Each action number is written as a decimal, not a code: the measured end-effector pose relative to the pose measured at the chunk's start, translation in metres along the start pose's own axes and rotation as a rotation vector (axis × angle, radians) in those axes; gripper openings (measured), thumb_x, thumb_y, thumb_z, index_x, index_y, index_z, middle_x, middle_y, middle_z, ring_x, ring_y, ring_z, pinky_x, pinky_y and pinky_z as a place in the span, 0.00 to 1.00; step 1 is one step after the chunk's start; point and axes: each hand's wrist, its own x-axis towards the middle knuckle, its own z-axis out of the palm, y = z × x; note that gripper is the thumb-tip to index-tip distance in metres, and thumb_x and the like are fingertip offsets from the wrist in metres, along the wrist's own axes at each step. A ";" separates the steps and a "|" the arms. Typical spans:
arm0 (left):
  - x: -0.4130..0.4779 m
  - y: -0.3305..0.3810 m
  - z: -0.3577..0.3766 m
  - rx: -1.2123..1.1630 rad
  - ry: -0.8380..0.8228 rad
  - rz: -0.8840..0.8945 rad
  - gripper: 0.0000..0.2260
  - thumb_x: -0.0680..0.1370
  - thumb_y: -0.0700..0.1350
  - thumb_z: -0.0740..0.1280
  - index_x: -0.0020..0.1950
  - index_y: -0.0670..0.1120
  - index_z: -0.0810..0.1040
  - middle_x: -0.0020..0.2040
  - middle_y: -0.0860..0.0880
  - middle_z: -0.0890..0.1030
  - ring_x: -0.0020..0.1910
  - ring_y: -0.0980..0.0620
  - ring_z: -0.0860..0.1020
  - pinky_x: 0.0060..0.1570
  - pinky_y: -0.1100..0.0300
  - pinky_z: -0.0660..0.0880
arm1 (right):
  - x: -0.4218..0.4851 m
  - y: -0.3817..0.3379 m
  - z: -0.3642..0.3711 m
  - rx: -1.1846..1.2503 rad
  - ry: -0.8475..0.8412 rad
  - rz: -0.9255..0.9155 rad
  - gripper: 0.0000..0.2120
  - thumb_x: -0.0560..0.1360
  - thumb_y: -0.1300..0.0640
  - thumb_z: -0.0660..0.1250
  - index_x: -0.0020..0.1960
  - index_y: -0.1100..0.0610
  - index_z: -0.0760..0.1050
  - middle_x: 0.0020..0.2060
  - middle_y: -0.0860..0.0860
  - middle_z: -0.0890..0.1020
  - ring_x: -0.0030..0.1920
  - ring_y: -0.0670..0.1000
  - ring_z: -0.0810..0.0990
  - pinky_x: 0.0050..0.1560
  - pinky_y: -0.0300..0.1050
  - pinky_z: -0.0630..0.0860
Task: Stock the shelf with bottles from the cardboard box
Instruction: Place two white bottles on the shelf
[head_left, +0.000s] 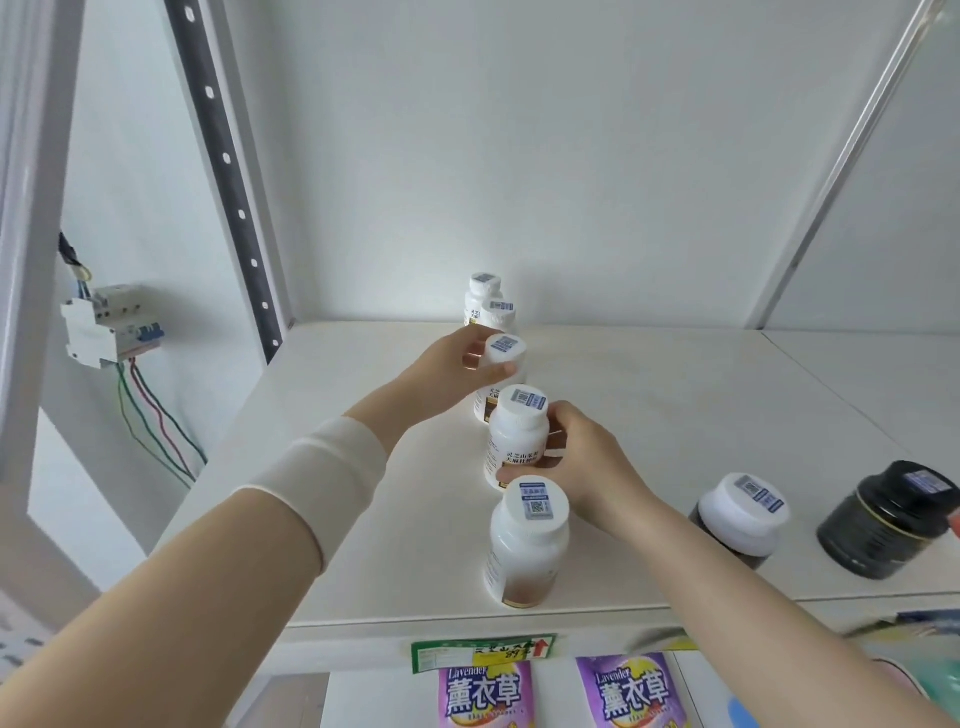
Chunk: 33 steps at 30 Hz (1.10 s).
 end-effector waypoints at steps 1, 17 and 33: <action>-0.001 0.002 0.000 0.003 0.000 -0.010 0.19 0.77 0.47 0.68 0.66 0.48 0.70 0.55 0.52 0.77 0.50 0.57 0.75 0.46 0.72 0.70 | 0.000 -0.001 0.000 -0.005 -0.015 0.004 0.24 0.63 0.56 0.78 0.52 0.49 0.68 0.48 0.45 0.78 0.52 0.49 0.80 0.51 0.40 0.74; -0.145 0.093 -0.052 1.259 0.250 -0.149 0.20 0.80 0.51 0.60 0.70 0.47 0.66 0.64 0.46 0.73 0.64 0.45 0.72 0.58 0.53 0.69 | -0.072 -0.088 -0.051 -0.653 0.084 -0.348 0.28 0.75 0.48 0.64 0.71 0.56 0.62 0.68 0.55 0.67 0.68 0.55 0.67 0.63 0.47 0.66; -0.460 -0.039 -0.123 1.366 0.281 -0.737 0.15 0.81 0.49 0.58 0.66 0.45 0.67 0.60 0.47 0.75 0.59 0.47 0.75 0.53 0.56 0.70 | -0.210 -0.131 0.212 -0.965 -0.288 -0.982 0.23 0.79 0.49 0.58 0.70 0.58 0.62 0.67 0.55 0.68 0.66 0.57 0.67 0.66 0.51 0.65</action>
